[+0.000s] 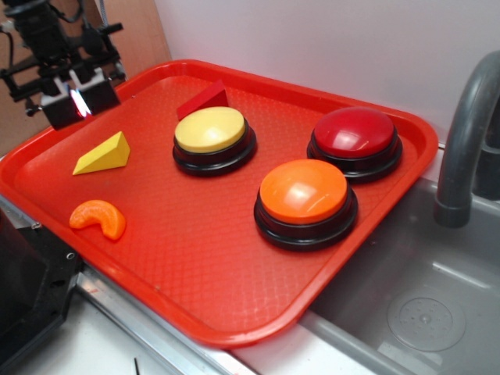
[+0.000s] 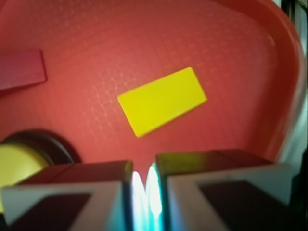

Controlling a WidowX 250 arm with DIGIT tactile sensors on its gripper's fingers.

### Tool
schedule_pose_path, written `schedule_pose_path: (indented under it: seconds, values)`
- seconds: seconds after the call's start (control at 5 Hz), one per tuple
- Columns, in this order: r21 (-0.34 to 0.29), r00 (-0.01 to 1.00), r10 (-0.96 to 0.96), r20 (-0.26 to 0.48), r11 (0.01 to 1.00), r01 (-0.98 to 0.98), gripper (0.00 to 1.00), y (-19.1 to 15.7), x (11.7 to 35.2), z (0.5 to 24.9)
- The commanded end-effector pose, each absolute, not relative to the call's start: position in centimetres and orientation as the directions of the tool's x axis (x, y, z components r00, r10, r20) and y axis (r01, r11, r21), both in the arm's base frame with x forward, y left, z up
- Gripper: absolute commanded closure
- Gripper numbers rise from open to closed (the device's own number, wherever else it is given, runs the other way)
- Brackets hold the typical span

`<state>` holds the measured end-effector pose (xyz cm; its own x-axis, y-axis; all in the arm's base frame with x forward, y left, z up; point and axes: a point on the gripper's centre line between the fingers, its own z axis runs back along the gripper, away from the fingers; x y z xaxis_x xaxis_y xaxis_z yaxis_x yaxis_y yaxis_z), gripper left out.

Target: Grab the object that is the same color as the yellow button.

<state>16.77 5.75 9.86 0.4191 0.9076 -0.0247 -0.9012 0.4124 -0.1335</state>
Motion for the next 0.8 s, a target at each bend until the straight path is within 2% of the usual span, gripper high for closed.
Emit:
schedule_pose_path:
  seconds: [0.0,0.2,0.4,0.6]
  values:
    - [-0.075,0.799,0.585,0.139,0.811,-0.581,0.0,8.7,16.0,11.2]
    - [0.089,0.927,0.34,0.162,0.93,-0.356,0.0,9.6,15.8,10.9]
    - [0.132,0.982,0.093,0.167,0.985,-0.115,0.0,10.8,15.9,9.9]
    - [0.146,0.985,-0.06,0.163,0.989,0.036,0.0,11.4,17.4,8.1]
